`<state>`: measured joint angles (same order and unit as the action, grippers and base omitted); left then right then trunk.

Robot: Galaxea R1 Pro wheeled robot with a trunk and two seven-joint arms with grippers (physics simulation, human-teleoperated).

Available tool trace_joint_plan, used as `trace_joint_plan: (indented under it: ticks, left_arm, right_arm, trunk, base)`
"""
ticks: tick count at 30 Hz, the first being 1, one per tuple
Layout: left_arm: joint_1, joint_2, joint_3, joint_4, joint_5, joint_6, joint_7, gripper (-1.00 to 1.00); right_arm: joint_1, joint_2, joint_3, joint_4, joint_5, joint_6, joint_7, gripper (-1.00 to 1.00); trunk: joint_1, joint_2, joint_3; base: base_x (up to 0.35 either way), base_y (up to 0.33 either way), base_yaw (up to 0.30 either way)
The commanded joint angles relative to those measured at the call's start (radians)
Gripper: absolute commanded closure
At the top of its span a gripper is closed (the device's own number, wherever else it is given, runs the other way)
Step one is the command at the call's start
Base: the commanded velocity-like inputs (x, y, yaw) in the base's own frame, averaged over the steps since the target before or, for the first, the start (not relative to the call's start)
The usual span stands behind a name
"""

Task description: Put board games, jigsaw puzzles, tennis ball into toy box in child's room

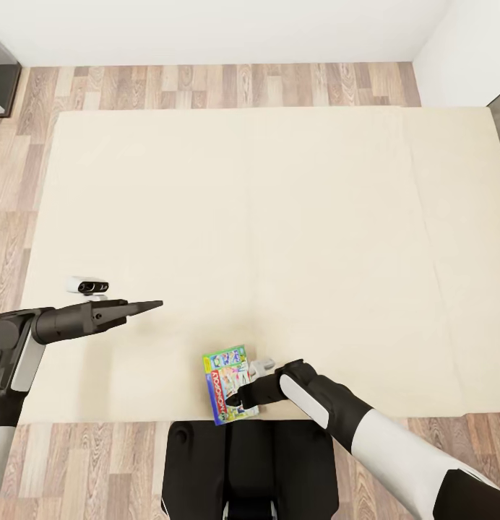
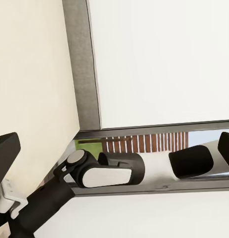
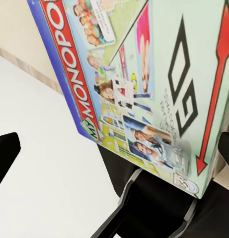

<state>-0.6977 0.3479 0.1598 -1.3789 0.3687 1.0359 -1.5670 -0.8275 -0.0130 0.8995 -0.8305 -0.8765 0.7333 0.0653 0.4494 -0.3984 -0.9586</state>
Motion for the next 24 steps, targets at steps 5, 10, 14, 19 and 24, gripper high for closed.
trace_joint_plan:
  ticks: [5,10,14,19,24]
  left_arm:
    - [0.0,0.0,0.0,0.0,-0.001,0.011,-0.004,-1.0]
    - [0.0,0.0,0.0,0.0,-0.001,0.011,-0.004,-1.0]
    - [0.0,0.0,-0.001,0.0,-0.001,0.011,-0.004,-1.0]
    - [0.0,0.0,-0.001,0.0,-0.001,0.011,-0.004,-1.0]
    - [0.0,0.0,-0.001,0.0,-0.001,0.011,-0.004,-1.0]
  right_arm:
    - [-0.001,-0.001,0.002,-0.001,0.005,0.002,0.005,-1.0]
    - [-0.001,-0.001,0.001,-0.001,0.005,0.002,0.005,-1.0]
    - [-0.001,-0.001,0.001,-0.001,0.005,0.001,0.005,-1.0]
    - [-0.001,-0.001,0.001,-0.001,0.005,0.001,0.005,-1.0]
    - [-0.001,-0.001,0.001,-0.001,0.005,0.001,0.005,-1.0]
  trunk:
    - [0.001,-0.002,-0.001]
    - [0.001,-0.002,-0.001]
    - [0.001,-0.002,-0.001]
    - [0.001,-0.002,-0.001]
    - [0.001,-0.002,-0.001]
  base:
    - [0.0,0.061,0.0]
    - [0.0,0.021,0.0]
    - [0.0,0.055,0.0]
    - [0.0,0.022,0.0]
    - [0.0,0.083,0.0]
